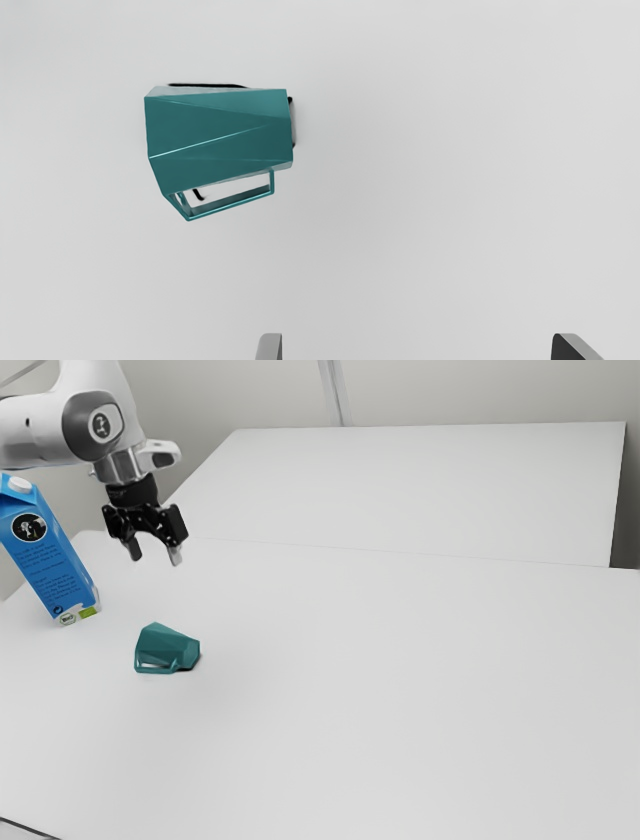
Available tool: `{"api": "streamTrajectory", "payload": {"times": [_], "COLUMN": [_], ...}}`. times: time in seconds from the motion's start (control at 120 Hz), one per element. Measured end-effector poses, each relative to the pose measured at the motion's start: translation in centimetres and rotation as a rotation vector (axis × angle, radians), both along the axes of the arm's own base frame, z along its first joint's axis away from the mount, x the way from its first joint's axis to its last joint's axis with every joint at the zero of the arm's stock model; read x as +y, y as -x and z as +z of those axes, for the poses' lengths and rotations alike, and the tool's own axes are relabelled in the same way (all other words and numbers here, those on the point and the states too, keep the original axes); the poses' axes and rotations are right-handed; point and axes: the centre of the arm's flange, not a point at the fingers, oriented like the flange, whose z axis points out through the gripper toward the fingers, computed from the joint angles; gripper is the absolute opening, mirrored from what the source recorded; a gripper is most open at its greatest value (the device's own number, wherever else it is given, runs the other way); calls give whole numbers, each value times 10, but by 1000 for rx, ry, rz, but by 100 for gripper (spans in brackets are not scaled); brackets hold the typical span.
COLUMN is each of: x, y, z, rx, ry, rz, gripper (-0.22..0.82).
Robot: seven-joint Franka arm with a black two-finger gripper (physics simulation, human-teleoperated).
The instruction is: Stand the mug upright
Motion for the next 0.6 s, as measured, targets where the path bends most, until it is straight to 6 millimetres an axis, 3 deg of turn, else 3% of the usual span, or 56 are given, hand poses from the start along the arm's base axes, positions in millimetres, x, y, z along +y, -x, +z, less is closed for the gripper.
{"api": "streamTrajectory", "payload": {"times": [0.117, 0.242, 0.4, 0.6], "x": [-9, -17, 84, 144], "y": [-2, 23, 70, 95], "z": [4, -16, -54, -83], "rx": [-62, -131, -245, -414], "ry": [0, 28, 148, 330], "rz": [-41, -75, 135, 238], "gripper": [59, 58, 58, 58]}}
